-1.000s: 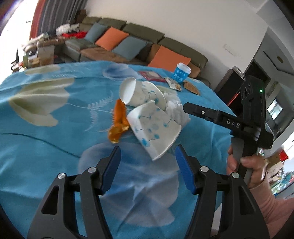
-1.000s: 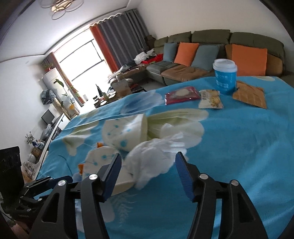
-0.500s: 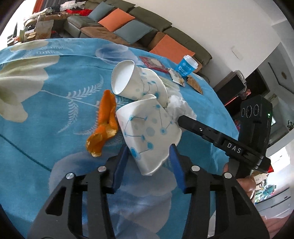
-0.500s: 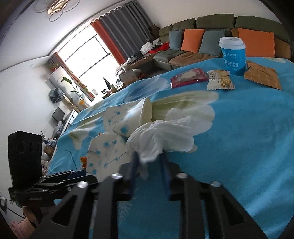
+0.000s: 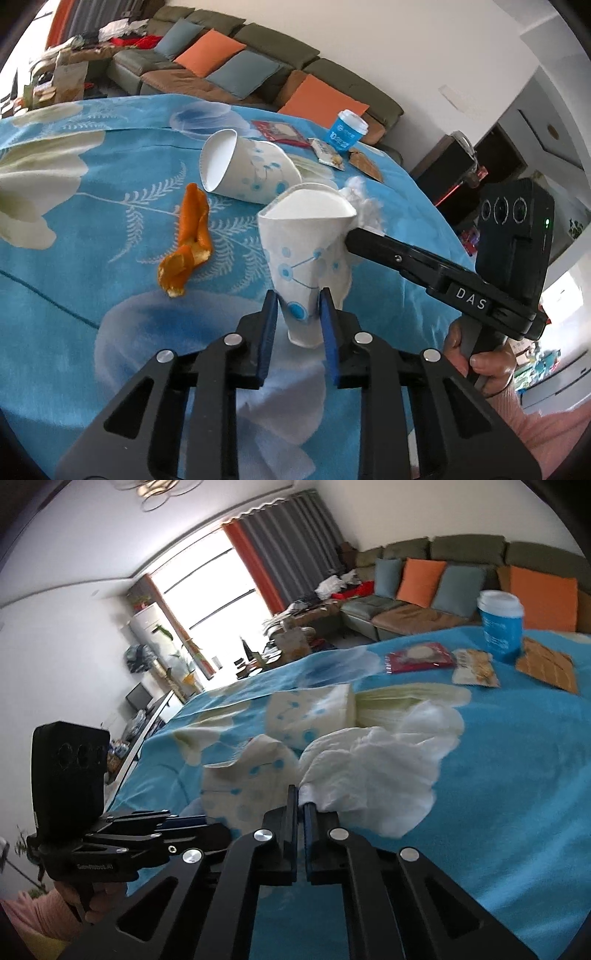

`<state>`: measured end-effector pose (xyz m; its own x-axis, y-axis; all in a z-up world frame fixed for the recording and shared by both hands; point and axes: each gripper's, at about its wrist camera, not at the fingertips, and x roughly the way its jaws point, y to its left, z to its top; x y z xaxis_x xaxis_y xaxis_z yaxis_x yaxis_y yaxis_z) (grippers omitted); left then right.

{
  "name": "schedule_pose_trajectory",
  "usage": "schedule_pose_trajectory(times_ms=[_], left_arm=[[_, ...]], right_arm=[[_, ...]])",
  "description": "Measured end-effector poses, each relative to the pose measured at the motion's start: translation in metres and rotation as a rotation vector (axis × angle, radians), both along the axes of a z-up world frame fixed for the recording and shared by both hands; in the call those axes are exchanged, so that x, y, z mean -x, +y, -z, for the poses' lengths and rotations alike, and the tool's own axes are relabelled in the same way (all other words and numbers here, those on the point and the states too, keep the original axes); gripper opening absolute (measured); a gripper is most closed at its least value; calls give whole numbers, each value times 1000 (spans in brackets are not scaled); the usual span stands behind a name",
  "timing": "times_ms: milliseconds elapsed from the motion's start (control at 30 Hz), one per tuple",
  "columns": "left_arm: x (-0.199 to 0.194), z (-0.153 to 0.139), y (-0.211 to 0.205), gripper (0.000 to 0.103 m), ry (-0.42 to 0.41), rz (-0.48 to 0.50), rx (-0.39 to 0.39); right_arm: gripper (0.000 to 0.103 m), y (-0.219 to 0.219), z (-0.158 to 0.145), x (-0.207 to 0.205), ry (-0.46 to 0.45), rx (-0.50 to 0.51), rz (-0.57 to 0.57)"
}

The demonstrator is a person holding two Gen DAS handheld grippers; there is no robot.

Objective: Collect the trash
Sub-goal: 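Grasp a white paper cup with the left tool while the right tool grasps a white tissue, then lift the paper cup and tissue and carry them toward the teal bin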

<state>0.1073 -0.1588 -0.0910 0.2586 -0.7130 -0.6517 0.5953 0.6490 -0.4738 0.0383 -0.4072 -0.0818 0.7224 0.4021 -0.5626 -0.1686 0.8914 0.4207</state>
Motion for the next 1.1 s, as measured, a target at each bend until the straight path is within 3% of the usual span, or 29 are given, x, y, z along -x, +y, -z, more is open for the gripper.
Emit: schedule_pose_trajectory(times_ms=[67, 133, 200, 267, 433, 500, 567, 700, 900, 1000, 1067, 1100], left_arm=[[5, -1, 3, 33, -11, 9, -1], [8, -2, 6, 33, -27, 8, -2], [9, -2, 9, 28, -36, -2, -11], [8, -1, 13, 12, -22, -6, -3], [5, 2, 19, 7, 3, -18, 6], [3, 3, 21, 17, 18, -25, 13], [3, 4, 21, 38, 21, -31, 14], [5, 6, 18, 41, 24, -25, 2], [32, -3, -2, 58, -110, 29, -113], [28, 0, -5, 47, -111, 7, -151], [22, 4, -1, 23, -83, -16, -152], [20, 5, 2, 22, -73, -34, -154]], right_arm=[[2, 10, -2, 0, -7, 7, -32], [2, 21, -3, -1, -11, 23, -58], [2, 28, -4, -1, -16, 32, -77], [2, 31, -6, -2, -20, 38, -85], [2, 15, -12, 0, -42, 34, -25], [2, 2, -10, -3, -31, 29, 19], [2, -7, -7, -6, -13, 13, 47], [2, -10, 4, -17, 27, 25, 50], [2, -4, 9, -24, 47, 16, 19], [2, 5, 8, -22, 45, 23, -18], [2, 10, 7, -20, 44, 26, -39], [2, 11, 8, -19, 44, 25, -47]])
